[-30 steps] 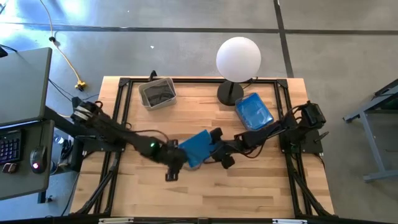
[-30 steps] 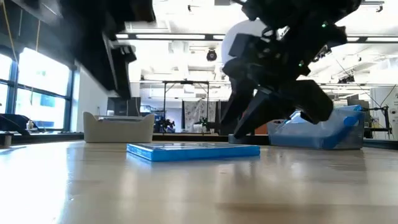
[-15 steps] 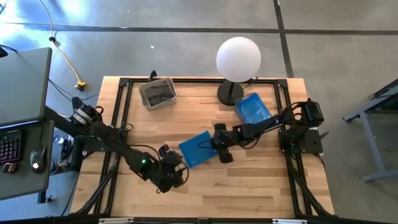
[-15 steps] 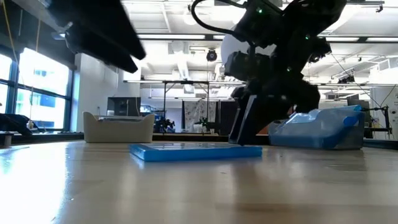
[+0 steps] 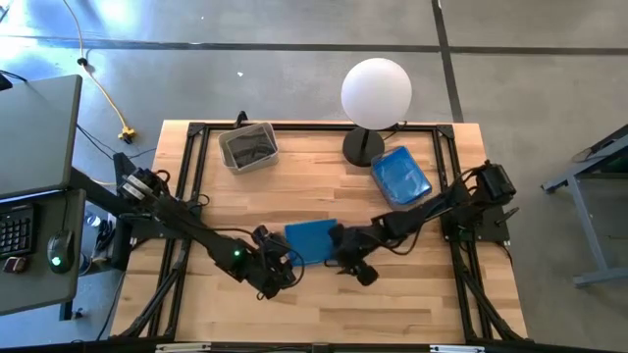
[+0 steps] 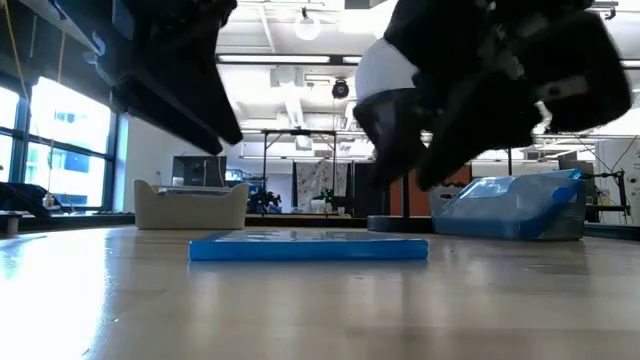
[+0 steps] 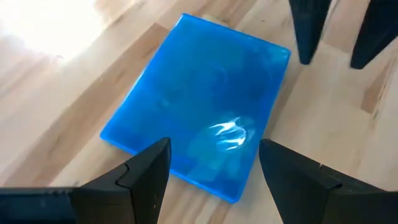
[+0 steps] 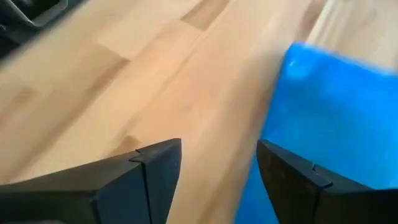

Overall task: Pick & place jewel cases by type
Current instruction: Put the blue CD case into the gray bin

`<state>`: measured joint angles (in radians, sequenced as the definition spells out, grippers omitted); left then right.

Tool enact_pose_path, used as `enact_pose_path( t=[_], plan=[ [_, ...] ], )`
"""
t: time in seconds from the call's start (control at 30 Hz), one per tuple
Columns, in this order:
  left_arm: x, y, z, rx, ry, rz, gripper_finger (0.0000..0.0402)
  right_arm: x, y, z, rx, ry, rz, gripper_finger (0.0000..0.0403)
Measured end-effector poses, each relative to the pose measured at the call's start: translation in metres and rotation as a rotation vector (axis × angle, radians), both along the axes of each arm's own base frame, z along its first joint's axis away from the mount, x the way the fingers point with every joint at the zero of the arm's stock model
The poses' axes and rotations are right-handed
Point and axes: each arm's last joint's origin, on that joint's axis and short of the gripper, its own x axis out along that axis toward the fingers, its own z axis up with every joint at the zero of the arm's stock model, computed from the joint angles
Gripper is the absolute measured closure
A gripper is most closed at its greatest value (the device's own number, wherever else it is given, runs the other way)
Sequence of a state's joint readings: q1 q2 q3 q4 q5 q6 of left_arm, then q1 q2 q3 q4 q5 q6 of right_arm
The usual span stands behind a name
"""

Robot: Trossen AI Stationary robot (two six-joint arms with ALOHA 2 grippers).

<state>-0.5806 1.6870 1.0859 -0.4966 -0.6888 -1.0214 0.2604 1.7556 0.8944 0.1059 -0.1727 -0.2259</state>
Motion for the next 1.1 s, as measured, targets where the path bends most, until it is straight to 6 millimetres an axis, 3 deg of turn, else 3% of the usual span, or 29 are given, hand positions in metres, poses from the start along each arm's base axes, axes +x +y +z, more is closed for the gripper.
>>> enact_pose_path(
  t=[0.13,0.23,0.3,0.4,0.6,0.8,0.97,1.1],
  plan=[
    [0.005,-0.004,-0.011,-0.04,-0.009,0.031,0.016,0.002,-0.005,0.005,-0.267,-0.107,-0.151,0.0199],
    [0.01,-0.008,-0.016,-0.103,-0.036,0.052,0.016,0.006,-0.022,0.006,-0.46,-0.14,-0.323,0.0199],
    [0.011,-0.009,-0.019,-0.117,-0.034,0.048,0.016,0.011,-0.036,0.009,-0.491,-0.168,-0.423,0.0199],
    [0.016,-0.012,-0.02,-0.149,-0.075,0.051,0.016,0.016,-0.061,0.008,-0.371,-0.154,-0.489,0.0199],
    [0.021,-0.011,-0.017,-0.181,-0.123,0.061,0.016,0.021,-0.109,0.0,-0.02,-0.08,-0.456,0.0199],
    [0.027,-0.004,-0.023,-0.199,-0.087,0.065,0.016,0.019,-0.136,-0.005,-0.006,-0.062,-0.501,0.0199],
    [0.032,-0.005,-0.05,-0.168,0.051,-0.04,0.016,0.017,-0.146,-0.006,-0.007,-0.048,-0.528,0.0199],
    [0.038,-0.006,-0.06,-0.111,0.033,-0.043,0.016,0.017,-0.149,-0.006,-0.03,-0.056,-0.532,0.0199]
  ],
)
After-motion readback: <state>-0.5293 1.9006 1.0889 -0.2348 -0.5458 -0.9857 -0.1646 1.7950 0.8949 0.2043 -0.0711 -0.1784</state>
